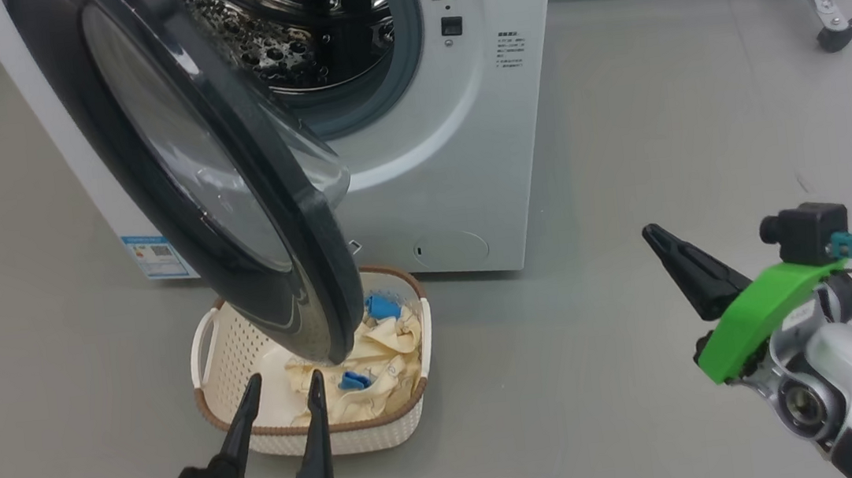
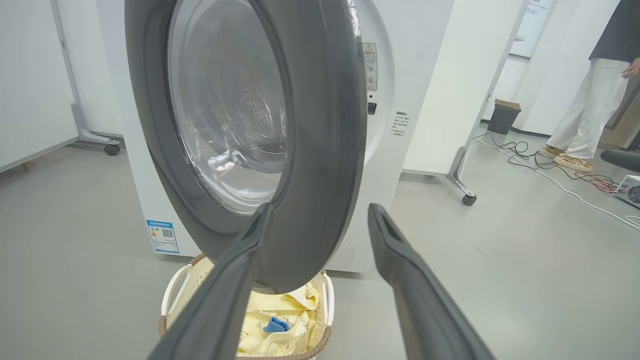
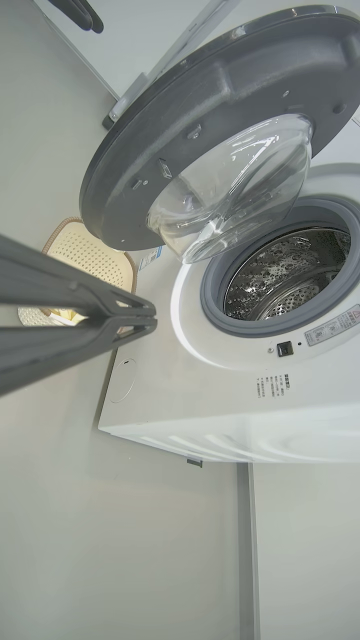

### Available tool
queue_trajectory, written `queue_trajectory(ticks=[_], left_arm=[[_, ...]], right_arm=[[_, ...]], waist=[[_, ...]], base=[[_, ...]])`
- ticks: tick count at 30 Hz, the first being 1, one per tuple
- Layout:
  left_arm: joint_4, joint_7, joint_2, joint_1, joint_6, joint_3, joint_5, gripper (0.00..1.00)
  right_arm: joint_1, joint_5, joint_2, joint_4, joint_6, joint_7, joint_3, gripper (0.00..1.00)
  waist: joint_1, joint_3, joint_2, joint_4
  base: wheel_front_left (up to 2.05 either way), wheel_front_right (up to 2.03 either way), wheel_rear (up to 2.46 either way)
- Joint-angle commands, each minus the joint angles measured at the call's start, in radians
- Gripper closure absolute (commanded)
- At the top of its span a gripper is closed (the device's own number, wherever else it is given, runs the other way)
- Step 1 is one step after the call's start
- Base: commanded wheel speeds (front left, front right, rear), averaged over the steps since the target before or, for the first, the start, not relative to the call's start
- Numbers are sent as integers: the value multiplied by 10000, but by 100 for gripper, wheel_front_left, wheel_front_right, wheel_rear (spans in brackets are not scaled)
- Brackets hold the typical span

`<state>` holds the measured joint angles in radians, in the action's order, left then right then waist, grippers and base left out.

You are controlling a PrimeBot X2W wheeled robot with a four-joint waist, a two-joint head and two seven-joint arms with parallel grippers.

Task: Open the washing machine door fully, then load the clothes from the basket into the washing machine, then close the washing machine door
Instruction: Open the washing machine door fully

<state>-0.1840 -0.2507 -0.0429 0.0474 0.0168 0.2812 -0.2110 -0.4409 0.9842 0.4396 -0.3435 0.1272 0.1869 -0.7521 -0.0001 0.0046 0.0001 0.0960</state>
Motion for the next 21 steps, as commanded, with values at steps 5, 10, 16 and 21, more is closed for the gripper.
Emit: queue_trajectory(ticks=[5, 10, 16, 21], left_arm=[[412, -111, -73, 13, 25, -598, 127, 0], [459, -111, -73, -60, -15, -676, 111, 0], [495, -111, -73, -149, -28, -791, 124, 0], [459, -111, -73, -177, 2, -905, 151, 0]], right_arm=[[905, -1285, 118, 110, 35, 625, 1201, 100], [2196, -2769, -455, 312, 35, 739, 2930, 100], [3521, -5083, -1352, 975, 35, 746, 5150, 100], [4143, -6278, -2089, 1106, 35, 747, 6184, 0]], waist=[[1, -232, -1, -242], [1, -336, -1, -293], [1, -345, -1, -389], [1, -343, -1, -413]], base=[[0, 0, 0], [0, 0, 0], [0, 0, 0], [0, 0, 0]])
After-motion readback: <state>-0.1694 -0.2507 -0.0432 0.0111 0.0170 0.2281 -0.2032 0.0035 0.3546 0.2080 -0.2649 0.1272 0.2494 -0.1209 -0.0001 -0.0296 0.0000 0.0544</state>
